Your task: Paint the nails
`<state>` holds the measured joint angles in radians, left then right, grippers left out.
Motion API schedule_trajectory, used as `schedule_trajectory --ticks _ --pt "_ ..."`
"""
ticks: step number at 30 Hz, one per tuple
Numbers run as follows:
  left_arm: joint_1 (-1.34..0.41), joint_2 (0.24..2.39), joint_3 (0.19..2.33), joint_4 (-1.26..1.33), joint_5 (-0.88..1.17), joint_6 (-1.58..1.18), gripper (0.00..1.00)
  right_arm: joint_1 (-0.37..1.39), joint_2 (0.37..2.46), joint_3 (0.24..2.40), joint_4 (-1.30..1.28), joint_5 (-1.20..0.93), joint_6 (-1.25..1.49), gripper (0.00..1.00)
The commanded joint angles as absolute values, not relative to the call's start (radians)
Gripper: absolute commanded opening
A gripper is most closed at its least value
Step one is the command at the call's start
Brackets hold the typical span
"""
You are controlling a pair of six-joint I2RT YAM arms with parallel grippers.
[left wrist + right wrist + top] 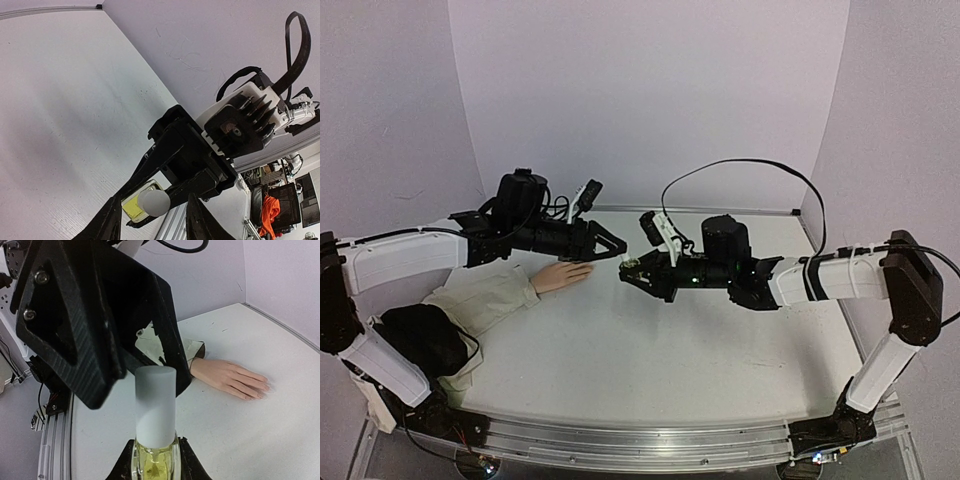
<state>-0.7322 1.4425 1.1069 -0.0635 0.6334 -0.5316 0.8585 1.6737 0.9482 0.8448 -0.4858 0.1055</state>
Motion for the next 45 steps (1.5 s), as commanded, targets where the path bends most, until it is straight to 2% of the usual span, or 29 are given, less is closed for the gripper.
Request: schedule_trajectory --ticks 1,11,27,45 --pt "-0.737 1.45 1.18 -0.094 0.64 -0.491 0.43 0.861 1.643 0.988 0.898 -0.519 0.118 0.0" --pt "-0.749 1.473 1.216 -0.134 0.624 -0.462 0.31 0.859 1.658 1.003 0.882 -0.527 0.114 0.0" --pt "-0.772 1.483 1.262 -0.223 0.581 -0.408 0.26 0.861 1.663 1.006 0.876 -0.531 0.112 0.0" --pt "-0.772 1.473 1.271 -0.23 0.543 -0.405 0.11 0.86 1.666 1.015 0.841 -0.532 0.1 0.0"
